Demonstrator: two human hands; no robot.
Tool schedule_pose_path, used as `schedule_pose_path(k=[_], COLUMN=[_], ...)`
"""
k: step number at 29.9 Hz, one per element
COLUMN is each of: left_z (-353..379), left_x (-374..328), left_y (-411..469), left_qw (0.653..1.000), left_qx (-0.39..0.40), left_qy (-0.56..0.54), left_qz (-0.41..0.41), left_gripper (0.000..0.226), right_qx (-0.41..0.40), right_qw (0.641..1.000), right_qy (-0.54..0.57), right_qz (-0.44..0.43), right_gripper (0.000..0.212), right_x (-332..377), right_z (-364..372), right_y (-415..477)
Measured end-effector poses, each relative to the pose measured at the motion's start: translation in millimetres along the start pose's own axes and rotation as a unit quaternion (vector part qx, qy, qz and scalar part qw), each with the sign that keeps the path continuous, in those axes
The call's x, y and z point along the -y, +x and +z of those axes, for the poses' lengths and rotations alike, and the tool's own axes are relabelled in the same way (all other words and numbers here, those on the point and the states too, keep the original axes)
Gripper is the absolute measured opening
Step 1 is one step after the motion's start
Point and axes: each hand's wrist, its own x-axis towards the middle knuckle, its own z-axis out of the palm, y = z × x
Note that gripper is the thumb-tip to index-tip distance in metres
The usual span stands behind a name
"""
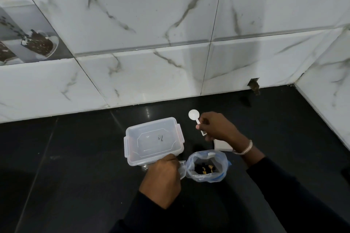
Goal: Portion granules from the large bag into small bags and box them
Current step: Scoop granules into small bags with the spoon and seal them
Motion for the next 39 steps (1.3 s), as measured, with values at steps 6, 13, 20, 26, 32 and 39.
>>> schedule_pose_path(k=[6,13,20,26,32,39], left_z=[20.1,41.2,73.1,84.7,87.8,80.2], left_x=[0.7,3.3,12.6,11.2,10.5,-2.1], left_y=[-8.6,-13.1,9.5,33.1,46.6,57.4], left_qw=[0.999,0.996,0.987,0.983,0.985,0.993], left_qx=[0.024,0.085,0.138,0.135,0.130,0.085], left_qy=[0.016,0.012,-0.040,-0.062,-0.045,-0.082], left_qz=[0.023,0.000,-0.076,-0.104,-0.101,-0.004], left_gripper=[0.029,0.030,0.035,0.044,0.039,0.023], right_qx=[0.078,0.036,0.018,0.017,0.025,-0.006], right_qw=[0.996,0.974,0.955,0.958,0.972,0.996], right_qy=[-0.046,-0.221,-0.295,-0.286,-0.233,-0.029], right_qz=[-0.013,0.038,-0.008,-0.007,0.020,0.090], right_gripper=[0.008,0.010,0.014,0.025,0.022,0.046], right_x=[10.1,12.6,6.3,-8.5,-22.6,-45.6], right_z=[-42.3,0.6,48.1,63.1,65.3,47.0], right_y=[-95.9,-121.6,-99.3,-87.2,-80.9,-82.5])
